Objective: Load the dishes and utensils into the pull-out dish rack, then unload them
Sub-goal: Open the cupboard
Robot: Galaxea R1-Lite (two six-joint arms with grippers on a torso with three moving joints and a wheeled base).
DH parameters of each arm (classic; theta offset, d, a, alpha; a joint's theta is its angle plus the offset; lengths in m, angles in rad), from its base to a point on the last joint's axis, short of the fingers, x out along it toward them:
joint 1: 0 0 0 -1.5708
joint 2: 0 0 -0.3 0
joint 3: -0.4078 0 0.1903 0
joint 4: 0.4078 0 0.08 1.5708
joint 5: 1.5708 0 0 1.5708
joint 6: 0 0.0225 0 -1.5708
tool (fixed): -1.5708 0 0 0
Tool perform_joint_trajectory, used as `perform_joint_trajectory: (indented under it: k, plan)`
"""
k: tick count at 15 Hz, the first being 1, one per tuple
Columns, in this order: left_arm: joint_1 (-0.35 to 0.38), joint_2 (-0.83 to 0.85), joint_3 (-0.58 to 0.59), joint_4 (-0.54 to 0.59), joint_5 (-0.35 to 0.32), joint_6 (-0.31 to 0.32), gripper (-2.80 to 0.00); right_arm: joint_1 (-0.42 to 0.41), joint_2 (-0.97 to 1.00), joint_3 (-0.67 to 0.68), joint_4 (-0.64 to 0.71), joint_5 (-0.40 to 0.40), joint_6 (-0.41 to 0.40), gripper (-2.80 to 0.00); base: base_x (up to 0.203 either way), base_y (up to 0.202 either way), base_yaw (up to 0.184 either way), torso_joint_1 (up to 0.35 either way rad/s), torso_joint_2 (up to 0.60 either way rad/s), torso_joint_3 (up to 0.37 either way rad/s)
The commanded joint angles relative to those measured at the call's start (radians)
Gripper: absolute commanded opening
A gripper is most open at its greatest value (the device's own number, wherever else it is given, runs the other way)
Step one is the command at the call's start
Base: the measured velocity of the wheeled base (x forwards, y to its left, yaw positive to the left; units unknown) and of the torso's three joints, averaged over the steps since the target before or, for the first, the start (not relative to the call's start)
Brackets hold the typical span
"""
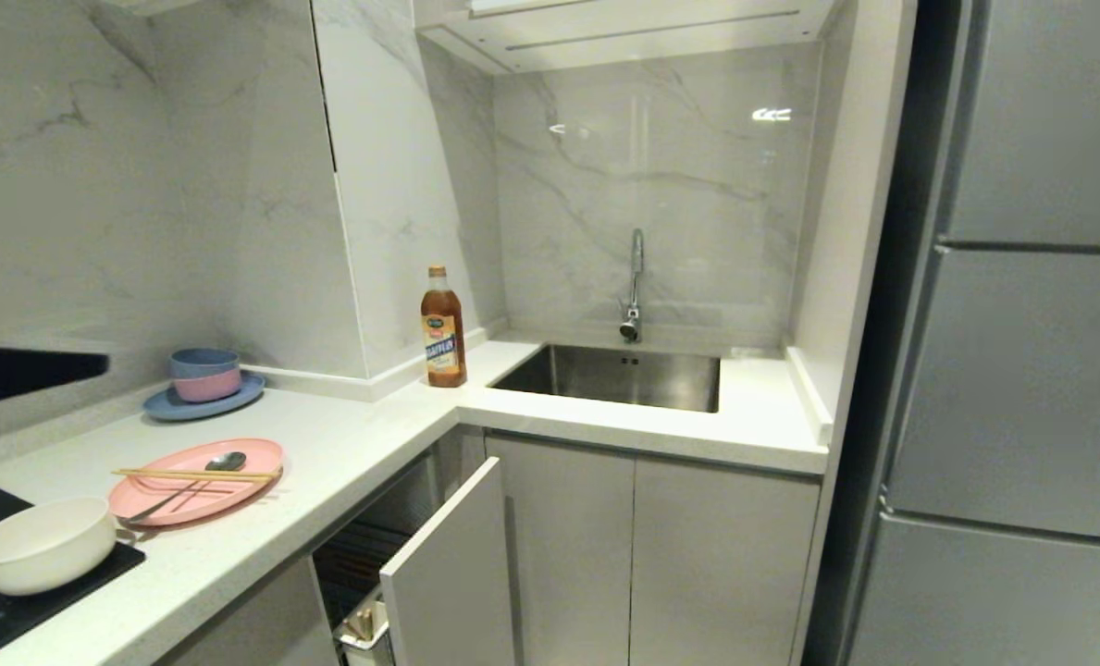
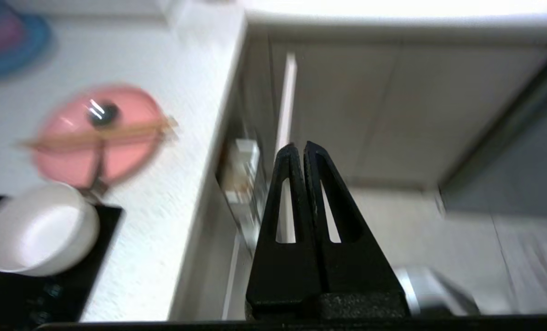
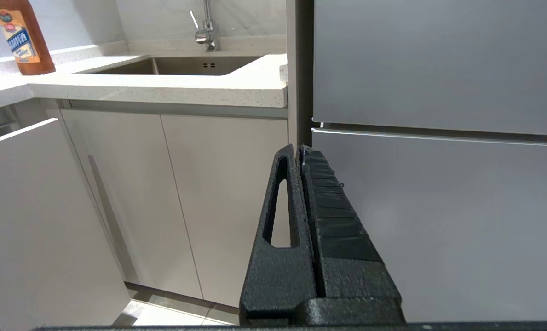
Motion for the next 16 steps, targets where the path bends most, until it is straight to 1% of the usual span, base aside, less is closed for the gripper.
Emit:
perform_joint_trajectory:
  k: [1, 3, 5, 8, 10, 11, 13, 14, 16]
  plan:
    - [-0.02, 0.227, -0.092, 0.08, -0.003, -0.001, -2.8, 0.0, 0.0, 0.002, 0.0, 0.0, 0.0, -2.8, 0.0, 0.0, 0.0, 0.0, 0.0, 0.0]
    - [-0.033, 0.363, -0.156, 0.136, -0.008, -0.002, -2.8, 0.0, 0.0, 0.003, 0.0, 0.0, 0.0, -2.8, 0.0, 0.0, 0.0, 0.0, 0.0, 0.0]
    - [-0.039, 0.498, -0.196, 0.159, -0.009, -0.002, -2.8, -0.001, 0.0, 0.003, 0.0, 0.0, 0.0, -2.8, 0.0, 0.0, 0.0, 0.0, 0.0, 0.0]
    - [-0.041, 0.662, -0.231, 0.166, -0.011, -0.004, -2.8, 0.0, 0.0, 0.003, 0.0, 0.0, 0.0, -2.8, 0.0, 0.0, 0.0, 0.0, 0.0, 0.0]
    - [-0.039, 0.755, -0.248, 0.147, -0.012, -0.006, -2.8, 0.001, 0.0, 0.002, 0.0, 0.0, 0.0, -2.8, 0.0, 0.0, 0.0, 0.0, 0.0, 0.0]
    - [-0.035, 0.813, -0.251, 0.106, -0.011, -0.01, -2.8, -0.001, 0.0, 0.003, 0.0, 0.0, 0.0, -2.8, 0.0, 0.0, 0.0, 0.0, 0.0, 0.0]
    - [-0.025, 0.902, -0.246, -0.013, -0.01, -0.036, -2.8, 0.0, 0.0, 0.002, 0.0, 0.0, 0.0, -2.8, 0.0, 0.0, 0.0, 0.0, 0.0, 0.0]
    - [-0.023, 0.935, -0.236, -0.082, -0.009, -0.055, -2.8, 0.001, 0.0, 0.003, 0.0, 0.0, 0.0, -2.8, 0.0, 0.0, 0.0, 0.0, 0.0, 0.0]
    - [-0.019, 0.97, -0.197, -0.199, -0.007, -0.066, -2.8, 0.001, 0.0, 0.002, 0.0, 0.0, 0.0, -2.8, 0.0, 0.0, 0.0, 0.0, 0.0, 0.0]
